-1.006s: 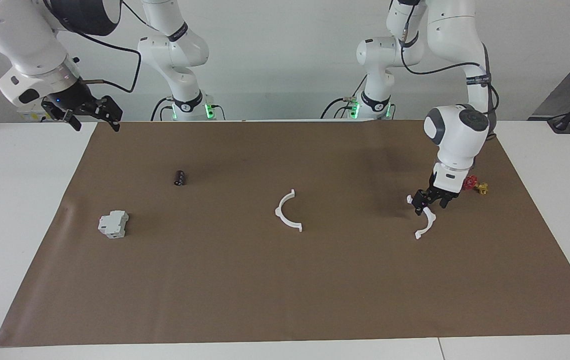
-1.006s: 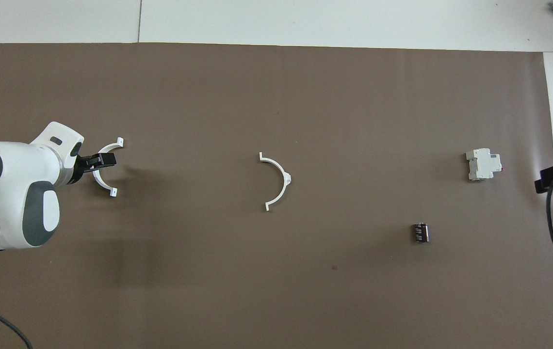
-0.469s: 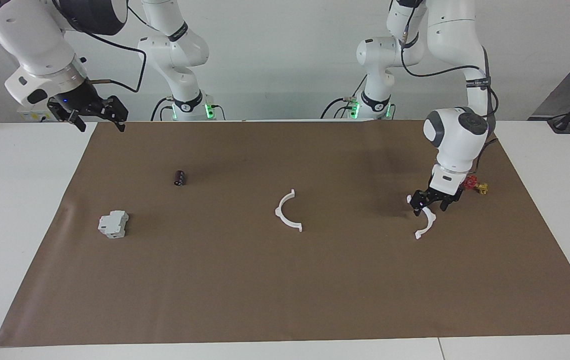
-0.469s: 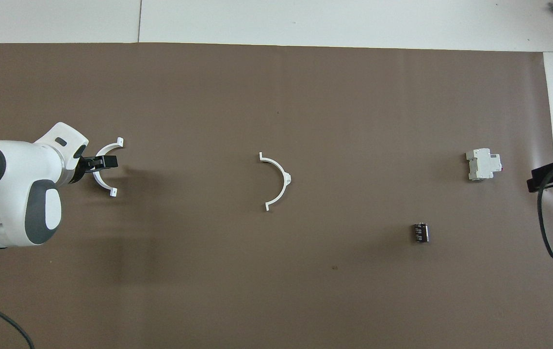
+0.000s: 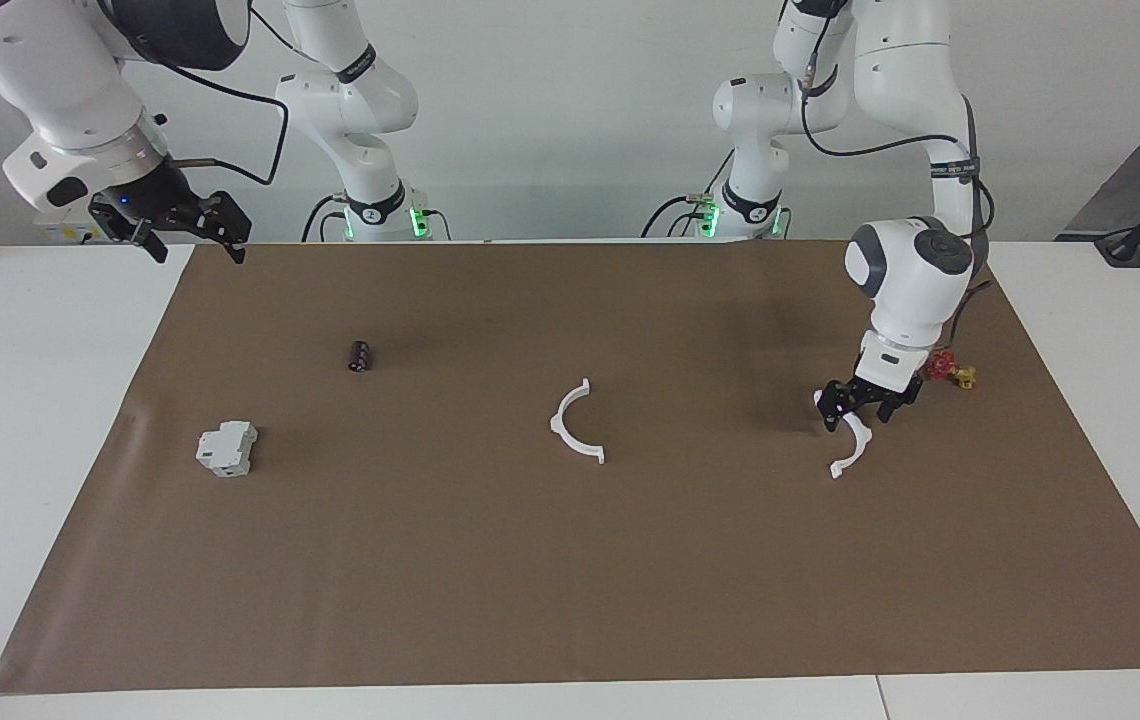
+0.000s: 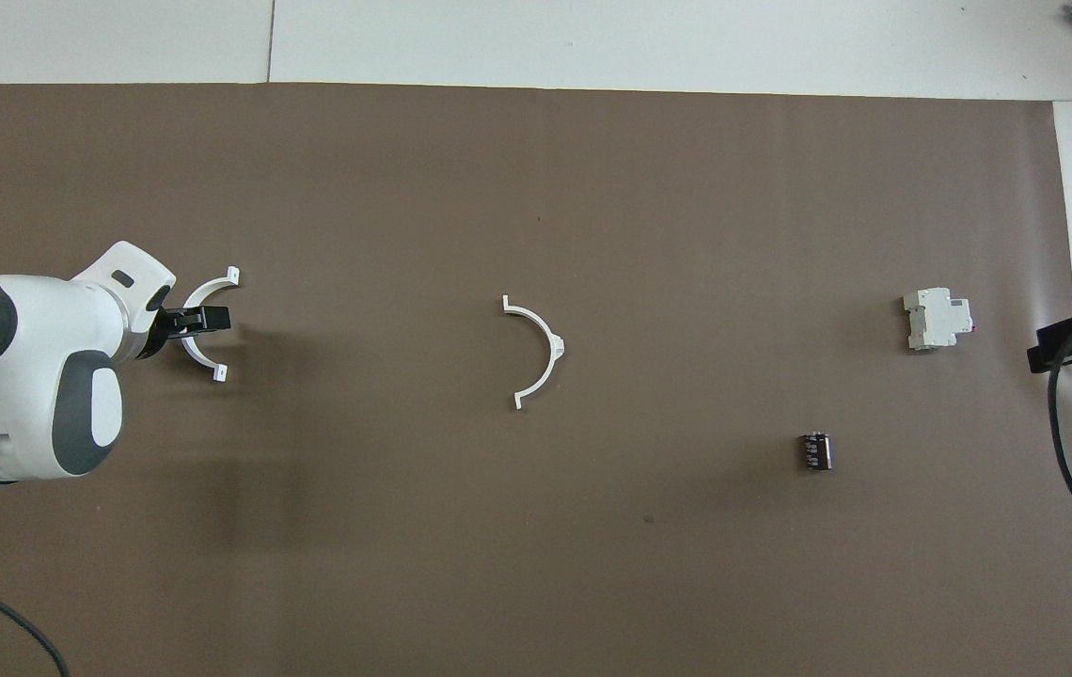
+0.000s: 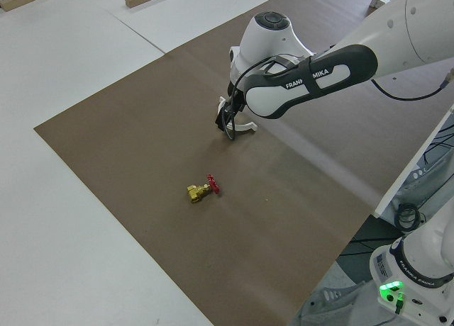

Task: Assemble drain pipe with both arms
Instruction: 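Reach the left gripper to the other clamp half and grasp it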

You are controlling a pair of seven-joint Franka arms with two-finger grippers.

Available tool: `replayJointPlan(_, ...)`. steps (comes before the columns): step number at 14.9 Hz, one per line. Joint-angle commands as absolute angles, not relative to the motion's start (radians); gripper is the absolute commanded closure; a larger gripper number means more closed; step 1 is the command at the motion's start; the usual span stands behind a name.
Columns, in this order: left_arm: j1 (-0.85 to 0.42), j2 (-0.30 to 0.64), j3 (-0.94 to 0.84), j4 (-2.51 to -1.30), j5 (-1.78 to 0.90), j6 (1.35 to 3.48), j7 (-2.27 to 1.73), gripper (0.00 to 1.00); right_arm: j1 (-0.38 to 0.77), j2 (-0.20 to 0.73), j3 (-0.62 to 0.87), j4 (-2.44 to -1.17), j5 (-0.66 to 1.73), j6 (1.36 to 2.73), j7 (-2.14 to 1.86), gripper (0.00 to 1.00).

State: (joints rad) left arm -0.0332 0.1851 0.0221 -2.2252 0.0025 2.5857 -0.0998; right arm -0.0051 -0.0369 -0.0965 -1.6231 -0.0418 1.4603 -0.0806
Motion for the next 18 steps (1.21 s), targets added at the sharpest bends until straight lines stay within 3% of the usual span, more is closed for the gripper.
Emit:
replayJointPlan(1,-0.029,0.187,0.021,-2.23,-0.002,2.603,-0.083,0.0,-0.014,-0.038,-0.094,-1.603,-0.026,1.459,-0.054,0.0)
replayJointPlan(2,-0.029,0.187,0.021,-2.23,-0.002,2.605,-0.087,0.06,-0.014,-0.037,-0.092,-1.6,-0.026,1.45,-0.054,0.0)
replayJointPlan(5,-0.029,0.187,0.023,-2.23,-0.002,2.603,-0.083,0.71,-0.006,-0.043,-0.094,-1.609,-0.028,1.45,-0.051,0.0)
replayJointPlan(7,-0.031,0.187,0.023,-2.229,-0.002,2.602,-0.081,1.0,-0.005,-0.049,-0.092,-1.623,-0.028,1.453,-0.051,0.0)
replayJointPlan(14,-0.037,0.189,0.023,-2.217,-0.002,2.588,-0.08,1.0,-0.009,-0.049,-0.092,-1.621,-0.023,1.477,-0.057,0.0)
replayJointPlan(18,-0.087,0.186,0.021,-2.107,-0.003,2.429,-0.164,1.0,0.0,-0.049,-0.089,-1.621,-0.023,1.477,-0.057,0.0)
